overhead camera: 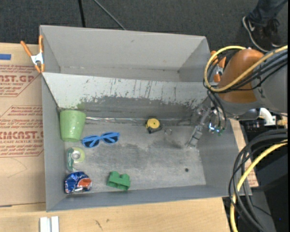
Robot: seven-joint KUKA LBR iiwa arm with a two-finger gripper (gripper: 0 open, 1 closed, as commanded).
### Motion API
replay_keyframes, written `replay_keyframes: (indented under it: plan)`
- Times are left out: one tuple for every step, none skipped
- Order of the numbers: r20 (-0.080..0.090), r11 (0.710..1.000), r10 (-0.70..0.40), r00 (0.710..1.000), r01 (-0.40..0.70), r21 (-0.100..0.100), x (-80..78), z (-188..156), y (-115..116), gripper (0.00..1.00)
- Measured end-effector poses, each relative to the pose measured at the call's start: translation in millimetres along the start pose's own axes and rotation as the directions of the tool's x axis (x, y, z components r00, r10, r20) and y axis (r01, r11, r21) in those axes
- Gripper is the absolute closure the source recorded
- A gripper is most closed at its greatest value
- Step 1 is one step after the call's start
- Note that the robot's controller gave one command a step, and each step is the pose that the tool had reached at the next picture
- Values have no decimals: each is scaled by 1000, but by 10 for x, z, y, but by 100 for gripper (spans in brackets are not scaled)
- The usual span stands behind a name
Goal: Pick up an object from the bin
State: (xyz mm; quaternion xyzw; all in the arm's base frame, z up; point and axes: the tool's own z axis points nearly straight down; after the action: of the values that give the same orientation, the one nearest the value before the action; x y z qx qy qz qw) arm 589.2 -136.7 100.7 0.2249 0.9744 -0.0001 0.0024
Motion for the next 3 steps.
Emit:
replay_keyframes:
  plan:
    - [-6,940,341,940,-341,0,391,-24,764,0]
    - [-6,893,450,893,-450,4,454,323,887,0]
    - [-3,835,550,835,-550,3,506,310,1144,0]
